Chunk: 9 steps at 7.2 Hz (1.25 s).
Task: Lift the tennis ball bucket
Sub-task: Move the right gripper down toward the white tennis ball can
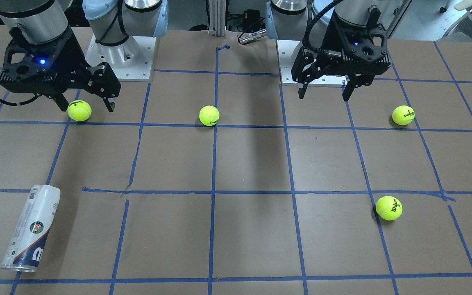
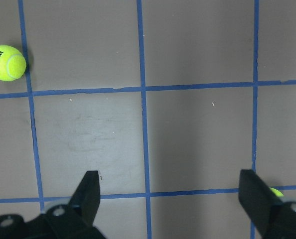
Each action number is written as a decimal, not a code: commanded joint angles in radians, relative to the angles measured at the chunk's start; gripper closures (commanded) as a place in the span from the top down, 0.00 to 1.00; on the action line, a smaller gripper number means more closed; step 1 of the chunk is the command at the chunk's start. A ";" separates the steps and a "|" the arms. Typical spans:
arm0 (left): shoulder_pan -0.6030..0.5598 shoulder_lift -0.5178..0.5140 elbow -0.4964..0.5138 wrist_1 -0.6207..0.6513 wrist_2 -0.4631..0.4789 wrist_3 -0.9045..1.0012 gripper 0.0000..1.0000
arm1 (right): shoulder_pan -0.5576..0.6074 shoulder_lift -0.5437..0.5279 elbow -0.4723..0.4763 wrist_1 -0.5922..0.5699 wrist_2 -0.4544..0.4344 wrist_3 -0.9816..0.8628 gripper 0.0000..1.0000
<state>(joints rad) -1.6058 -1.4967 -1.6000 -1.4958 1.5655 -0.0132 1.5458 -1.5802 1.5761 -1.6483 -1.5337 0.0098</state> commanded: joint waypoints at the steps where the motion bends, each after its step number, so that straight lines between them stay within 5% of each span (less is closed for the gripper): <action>1: 0.000 0.000 0.002 -0.011 0.005 -0.001 1.00 | -0.012 0.058 -0.008 -0.019 0.003 0.024 1.00; 3: 0.001 0.001 0.006 -0.009 0.007 0.015 1.00 | -0.048 0.155 -0.086 -0.098 -0.010 0.045 1.00; 7: 0.000 0.006 0.000 -0.011 0.010 -0.008 1.00 | -0.102 0.506 -0.451 -0.094 -0.077 0.045 1.00; 9: 0.000 0.007 -0.001 -0.011 0.008 -0.011 1.00 | -0.168 0.596 -0.491 -0.120 -0.072 0.050 1.00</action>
<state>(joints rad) -1.6060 -1.4905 -1.6005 -1.5061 1.5749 -0.0223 1.4123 -1.0453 1.1149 -1.7497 -1.6026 0.0564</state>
